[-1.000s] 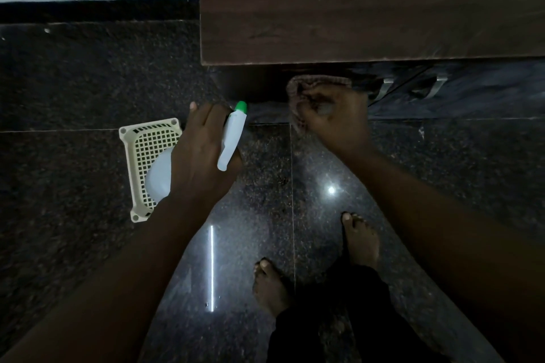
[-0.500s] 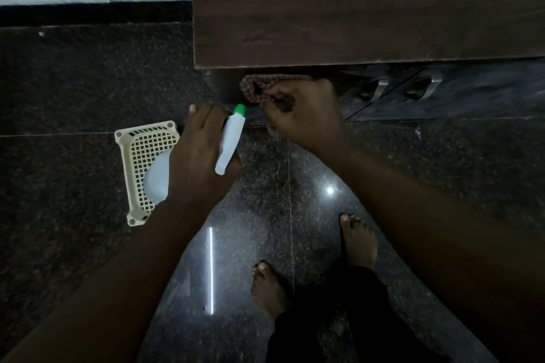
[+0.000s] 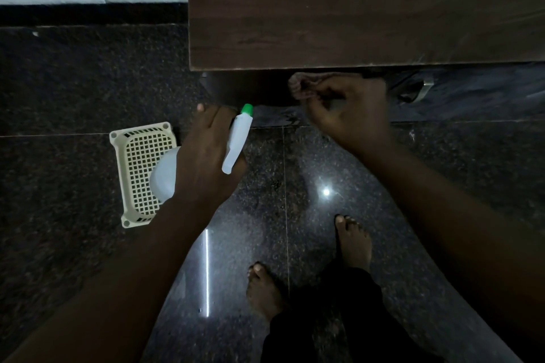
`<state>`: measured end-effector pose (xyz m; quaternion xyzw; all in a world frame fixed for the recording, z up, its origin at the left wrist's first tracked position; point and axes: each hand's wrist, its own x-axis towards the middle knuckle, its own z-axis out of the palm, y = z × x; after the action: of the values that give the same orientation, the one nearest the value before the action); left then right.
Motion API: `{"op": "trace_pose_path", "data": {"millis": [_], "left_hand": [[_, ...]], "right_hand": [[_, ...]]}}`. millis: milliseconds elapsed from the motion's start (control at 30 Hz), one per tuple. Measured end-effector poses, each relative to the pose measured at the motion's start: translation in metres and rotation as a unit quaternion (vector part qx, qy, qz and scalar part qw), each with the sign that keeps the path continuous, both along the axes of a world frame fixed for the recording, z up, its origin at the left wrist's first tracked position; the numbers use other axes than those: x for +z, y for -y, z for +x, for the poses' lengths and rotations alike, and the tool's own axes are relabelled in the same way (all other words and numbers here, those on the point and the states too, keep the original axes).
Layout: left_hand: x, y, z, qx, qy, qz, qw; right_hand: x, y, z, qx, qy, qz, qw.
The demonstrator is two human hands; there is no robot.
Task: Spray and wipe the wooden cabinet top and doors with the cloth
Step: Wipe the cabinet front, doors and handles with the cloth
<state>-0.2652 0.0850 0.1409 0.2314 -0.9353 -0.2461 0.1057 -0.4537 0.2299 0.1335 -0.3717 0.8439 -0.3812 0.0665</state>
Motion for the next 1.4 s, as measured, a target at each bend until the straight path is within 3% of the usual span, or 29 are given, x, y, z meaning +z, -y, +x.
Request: {"op": "trace_pose_path", "data": {"millis": [167,333,433,600,767,900,1267,1400], "left_hand": [[0.005,-0.005,-0.006,-0.019,-0.028,-0.014,0.999],[0.004,0.000,-0.005,-0.011,-0.013,0.011,1.000],[0.004,0.001,-0.004,-0.004,-0.024,0.021,0.999],[0.002,0.002,-0.003,0.003,-0.028,0.018,0.999],[0.007,-0.004,0.000,-0.030,-0.046,-0.034,0.998],[0.006,-0.001,0.006,-0.003,-0.025,-0.015,1.000],[0.007,0.009,0.019,0.031,-0.039,-0.002,0.999],[0.007,0.006,0.026,0.010,-0.034,-0.026,0.999]], "right_hand": [[-0.013,0.023,0.014,0.044,0.005,0.046,0.998],[-0.010,-0.002,0.004,-0.018,0.005,0.036,0.999],[-0.008,-0.016,-0.004,-0.064,0.049,0.016,0.997],[-0.010,-0.016,-0.005,-0.051,0.128,0.020,0.990],[-0.013,0.012,0.012,0.002,0.118,0.032,0.992],[-0.016,0.030,0.022,0.029,0.113,0.008,0.993],[-0.018,-0.008,0.005,-0.107,0.089,-0.058,0.989],[-0.026,0.012,0.017,-0.073,0.111,-0.053,0.990]]}}
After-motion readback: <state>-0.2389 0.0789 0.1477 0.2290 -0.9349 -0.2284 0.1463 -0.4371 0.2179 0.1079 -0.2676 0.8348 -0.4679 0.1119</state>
